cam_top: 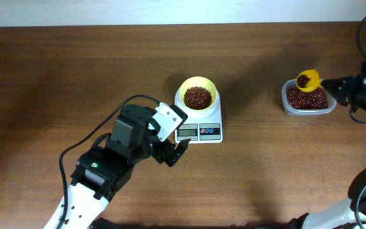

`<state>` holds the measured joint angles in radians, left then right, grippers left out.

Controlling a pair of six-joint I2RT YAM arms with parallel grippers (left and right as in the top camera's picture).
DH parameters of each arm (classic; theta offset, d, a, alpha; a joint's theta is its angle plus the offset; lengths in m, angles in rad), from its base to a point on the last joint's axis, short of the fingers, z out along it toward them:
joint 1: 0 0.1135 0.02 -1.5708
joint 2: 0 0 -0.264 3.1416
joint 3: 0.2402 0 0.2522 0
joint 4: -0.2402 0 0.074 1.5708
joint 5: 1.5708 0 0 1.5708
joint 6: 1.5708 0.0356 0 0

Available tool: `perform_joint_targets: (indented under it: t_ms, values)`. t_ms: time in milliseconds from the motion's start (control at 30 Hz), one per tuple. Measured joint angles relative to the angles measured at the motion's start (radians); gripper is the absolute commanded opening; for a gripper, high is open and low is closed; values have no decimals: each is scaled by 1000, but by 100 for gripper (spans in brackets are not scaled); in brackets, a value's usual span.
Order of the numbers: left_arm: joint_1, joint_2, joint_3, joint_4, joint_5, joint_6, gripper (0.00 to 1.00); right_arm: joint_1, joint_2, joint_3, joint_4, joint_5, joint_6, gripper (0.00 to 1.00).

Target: Scoop item into bowl and weigh 50g on scale

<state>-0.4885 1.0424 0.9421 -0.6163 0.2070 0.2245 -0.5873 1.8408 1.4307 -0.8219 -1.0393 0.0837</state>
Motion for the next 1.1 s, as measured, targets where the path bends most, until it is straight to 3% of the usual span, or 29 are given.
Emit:
perform_joint_targets:
  t_ms: [233,533,900,1100]
  values:
    - [0,0,0,0,0,0,99,175,0,0,183,-7,119,4]
    - [0,0,0,0,0,0,99,425,0,0,272,-6,208,4]
    - [0,0,0,0,0,0,99,615,0,0,378,41,216,4]
    - [0,0,0,0,0,0,99,686,0,0,377,188,75,4]
